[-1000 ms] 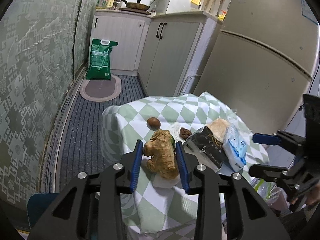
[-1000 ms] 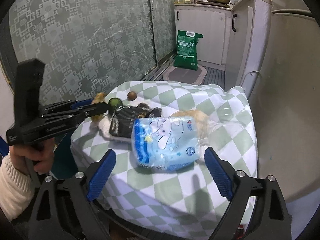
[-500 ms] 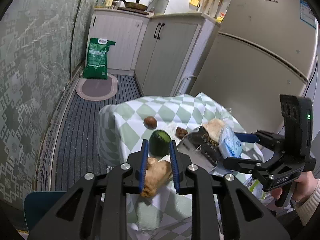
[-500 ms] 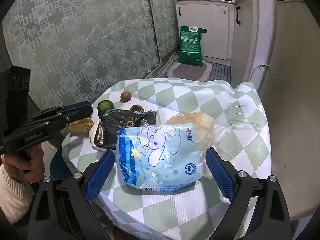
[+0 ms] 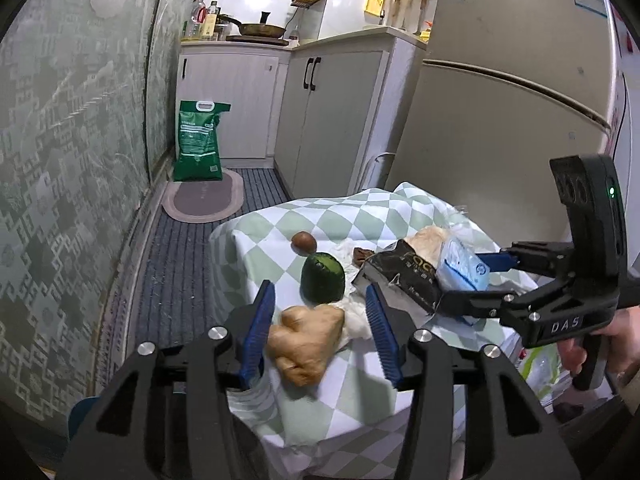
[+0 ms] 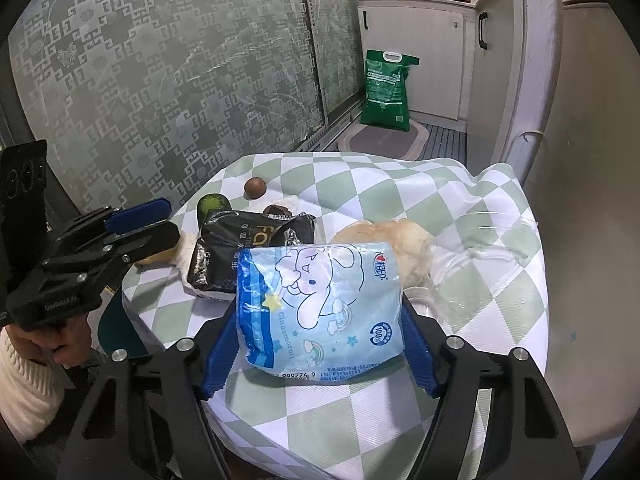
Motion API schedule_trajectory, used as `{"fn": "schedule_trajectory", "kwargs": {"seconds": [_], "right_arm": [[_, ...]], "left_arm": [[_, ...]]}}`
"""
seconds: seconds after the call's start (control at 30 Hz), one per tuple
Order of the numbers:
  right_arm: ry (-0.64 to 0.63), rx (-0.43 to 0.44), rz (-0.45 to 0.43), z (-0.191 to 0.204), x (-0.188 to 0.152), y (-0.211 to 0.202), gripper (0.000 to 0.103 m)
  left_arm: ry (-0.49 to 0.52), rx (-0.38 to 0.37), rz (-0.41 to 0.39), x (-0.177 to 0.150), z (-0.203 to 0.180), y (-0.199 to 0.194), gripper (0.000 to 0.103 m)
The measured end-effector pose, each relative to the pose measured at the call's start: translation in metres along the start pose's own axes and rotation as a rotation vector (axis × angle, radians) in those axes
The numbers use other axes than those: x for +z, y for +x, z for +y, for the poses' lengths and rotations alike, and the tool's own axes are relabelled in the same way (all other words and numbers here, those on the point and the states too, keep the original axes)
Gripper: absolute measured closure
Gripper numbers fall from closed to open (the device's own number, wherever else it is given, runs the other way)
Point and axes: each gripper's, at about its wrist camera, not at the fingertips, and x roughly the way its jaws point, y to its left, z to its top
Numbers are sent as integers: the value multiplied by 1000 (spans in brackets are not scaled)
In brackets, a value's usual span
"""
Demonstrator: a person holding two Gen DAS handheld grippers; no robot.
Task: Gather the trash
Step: 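Grasp the ginger root with the left tool while the right tool grasps the blue packet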
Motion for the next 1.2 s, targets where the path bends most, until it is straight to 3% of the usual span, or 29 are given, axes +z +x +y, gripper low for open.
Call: {"fn": "schedule_trajectory", "kwargs": {"seconds": [0.2, 0.4, 0.5, 0.67, 1.2], "right_arm": [[17, 14, -4, 0, 0, -1, 32], [11, 16, 2, 0, 0, -2, 32], [12, 18, -4, 0, -1, -4, 35], [-2, 16, -14, 5, 2, -9, 40], [82, 70, -58, -8, 2, -30, 51]], "left_arm": [[-38, 5, -6, -2, 13, -1, 47], [-9, -22, 45, -9, 12, 9, 47], [8, 1, 39, -10, 10, 7, 59], [-8, -3, 34, -11, 17, 4, 67], [-107, -78, -48, -3, 29, -18, 69]]}}
